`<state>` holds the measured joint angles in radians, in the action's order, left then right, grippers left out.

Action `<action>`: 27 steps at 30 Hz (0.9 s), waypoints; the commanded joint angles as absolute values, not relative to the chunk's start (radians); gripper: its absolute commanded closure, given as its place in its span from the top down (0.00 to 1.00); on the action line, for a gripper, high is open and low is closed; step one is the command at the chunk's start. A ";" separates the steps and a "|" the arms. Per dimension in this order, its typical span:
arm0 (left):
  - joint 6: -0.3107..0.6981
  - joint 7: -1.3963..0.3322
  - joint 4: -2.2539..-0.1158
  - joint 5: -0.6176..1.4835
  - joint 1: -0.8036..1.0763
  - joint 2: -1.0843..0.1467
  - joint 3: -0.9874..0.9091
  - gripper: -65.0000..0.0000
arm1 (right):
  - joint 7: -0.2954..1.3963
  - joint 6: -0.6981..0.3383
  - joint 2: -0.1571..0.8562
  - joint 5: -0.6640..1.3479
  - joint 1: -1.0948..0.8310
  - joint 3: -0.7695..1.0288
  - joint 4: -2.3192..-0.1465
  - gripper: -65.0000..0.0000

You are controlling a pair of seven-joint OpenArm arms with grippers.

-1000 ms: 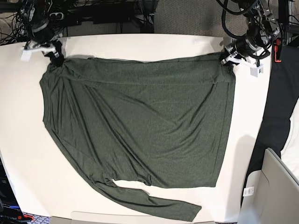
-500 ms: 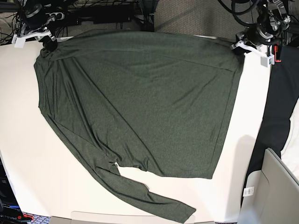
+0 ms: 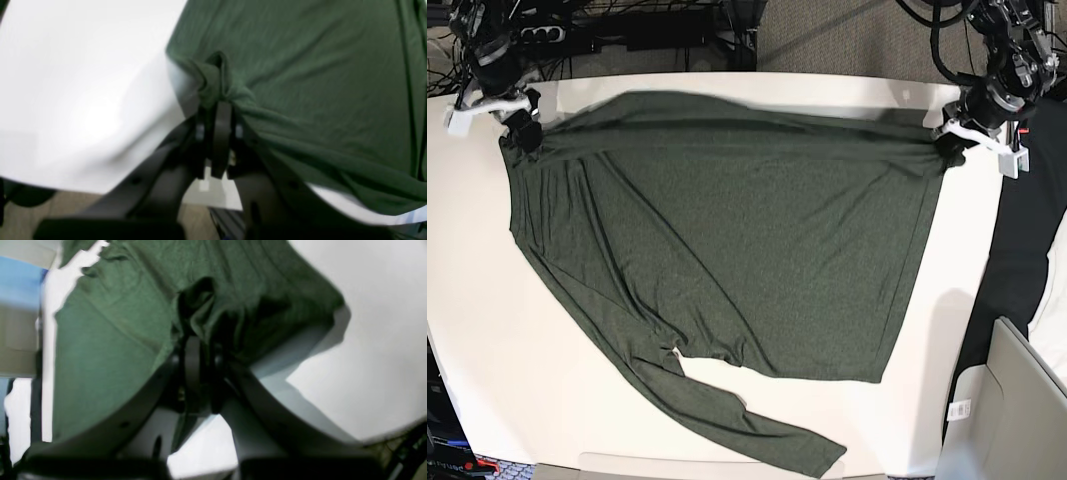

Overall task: Fold the T-shirt properly
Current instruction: 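Lower the shoulder edge and reposition both grippers along it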

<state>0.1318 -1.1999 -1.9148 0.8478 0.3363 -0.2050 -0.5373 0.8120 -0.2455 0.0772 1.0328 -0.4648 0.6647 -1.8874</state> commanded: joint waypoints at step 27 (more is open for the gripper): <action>0.137 -1.188 -1.649 0.855 0.042 -0.173 -0.536 0.00 | 0.751 -0.257 0.067 0.967 -0.189 0.670 -1.598 0.01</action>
<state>0.1329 -1.2007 -1.6306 0.8402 0.0570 -0.1608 -0.5323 0.7719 -0.2466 0.0570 0.9485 -0.1917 0.6655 -1.5791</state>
